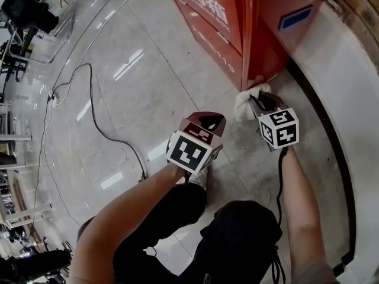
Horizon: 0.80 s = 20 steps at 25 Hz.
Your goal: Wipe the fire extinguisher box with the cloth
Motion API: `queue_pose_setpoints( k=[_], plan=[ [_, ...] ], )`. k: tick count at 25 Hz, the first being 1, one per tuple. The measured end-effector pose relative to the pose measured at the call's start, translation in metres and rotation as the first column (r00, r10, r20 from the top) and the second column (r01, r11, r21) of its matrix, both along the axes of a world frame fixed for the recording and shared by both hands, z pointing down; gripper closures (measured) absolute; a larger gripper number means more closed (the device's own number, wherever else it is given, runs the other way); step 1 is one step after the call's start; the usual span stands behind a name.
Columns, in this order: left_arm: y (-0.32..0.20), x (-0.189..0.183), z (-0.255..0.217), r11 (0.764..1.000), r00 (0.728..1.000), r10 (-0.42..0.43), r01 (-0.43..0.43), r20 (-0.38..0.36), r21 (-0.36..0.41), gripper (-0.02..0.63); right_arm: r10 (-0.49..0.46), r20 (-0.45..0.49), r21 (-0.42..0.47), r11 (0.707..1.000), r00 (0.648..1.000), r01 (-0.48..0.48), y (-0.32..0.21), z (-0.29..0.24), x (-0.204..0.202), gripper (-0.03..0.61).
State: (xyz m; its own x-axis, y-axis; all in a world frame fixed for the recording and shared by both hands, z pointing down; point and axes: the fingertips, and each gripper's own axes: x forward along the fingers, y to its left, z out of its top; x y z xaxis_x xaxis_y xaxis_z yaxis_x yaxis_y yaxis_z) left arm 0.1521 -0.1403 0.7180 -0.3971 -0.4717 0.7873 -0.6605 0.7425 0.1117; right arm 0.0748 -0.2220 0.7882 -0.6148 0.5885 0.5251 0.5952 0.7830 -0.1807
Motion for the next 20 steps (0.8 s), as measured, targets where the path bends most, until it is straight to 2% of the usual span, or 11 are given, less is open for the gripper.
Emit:
queue_pose_setpoints(
  k=[12, 16, 20],
  plan=[
    [-0.001, -0.006, 0.003, 0.999, 1.0, 0.03, -0.03, -0.008, 0.015, 0.614, 0.146, -0.06, 0.084, 0.987, 0.987, -0.141, -0.079, 0.029, -0.052, 0.482],
    [-0.004, -0.007, 0.004, 0.996, 0.996, 0.084, -0.084, -0.001, 0.0, 0.614, 0.184, -0.083, 0.129, 0.977, 0.979, -0.172, -0.101, 0.036, -0.068, 0.482],
    [-0.003, -0.015, -0.001, 0.988, 0.988, 0.153, -0.153, 0.018, -0.035, 0.614, 0.219, -0.065, 0.171, 0.964, 0.974, -0.205, -0.118, 0.028, -0.078, 0.485]
  ],
)
